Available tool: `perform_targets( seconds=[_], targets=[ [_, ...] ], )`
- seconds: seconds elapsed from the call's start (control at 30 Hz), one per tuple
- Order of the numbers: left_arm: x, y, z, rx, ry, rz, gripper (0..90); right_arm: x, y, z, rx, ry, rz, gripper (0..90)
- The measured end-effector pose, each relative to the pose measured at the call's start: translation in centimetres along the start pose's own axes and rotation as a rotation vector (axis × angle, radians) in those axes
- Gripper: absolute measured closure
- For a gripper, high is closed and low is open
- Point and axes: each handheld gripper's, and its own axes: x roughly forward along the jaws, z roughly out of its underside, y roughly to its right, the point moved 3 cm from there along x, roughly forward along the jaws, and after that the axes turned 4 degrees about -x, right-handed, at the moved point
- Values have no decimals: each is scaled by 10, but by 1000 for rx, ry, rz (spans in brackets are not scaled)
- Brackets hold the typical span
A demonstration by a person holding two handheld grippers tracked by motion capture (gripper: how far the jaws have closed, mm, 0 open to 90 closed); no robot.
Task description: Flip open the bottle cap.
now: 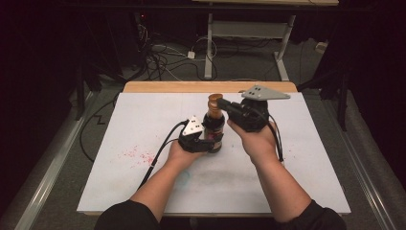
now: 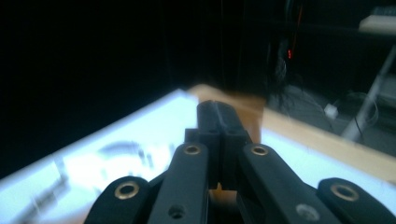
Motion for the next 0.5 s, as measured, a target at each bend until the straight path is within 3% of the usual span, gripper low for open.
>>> perform_targets(
  seconds=[0.03, 0.1, 0.17, 0.23, 0.37, 0.5],
  targets=[
    [0, 1, 1, 6, 0, 13, 306, -3, -2, -9, -18, 7, 6, 900],
    [0, -1, -2, -19, -4, -4, 302, -6, -6, -19, -47, 15, 5, 900],
    [0, -2, -3, -34, -3, -1, 300, -7, -8, -20, -44, 11, 6, 900],
    [0, -2, -2, -32, -1, 2, 297, -8, -8, -17, -57, 1, 4, 900],
    [0, -2, -2, -33, -4, 0, 293, -6, -2, 7, -26, -37, -5, 900],
    [0, -2, -2, -33, -6, 0, 291, -6, 3, 18, -14, -48, -10, 900]
  ],
)
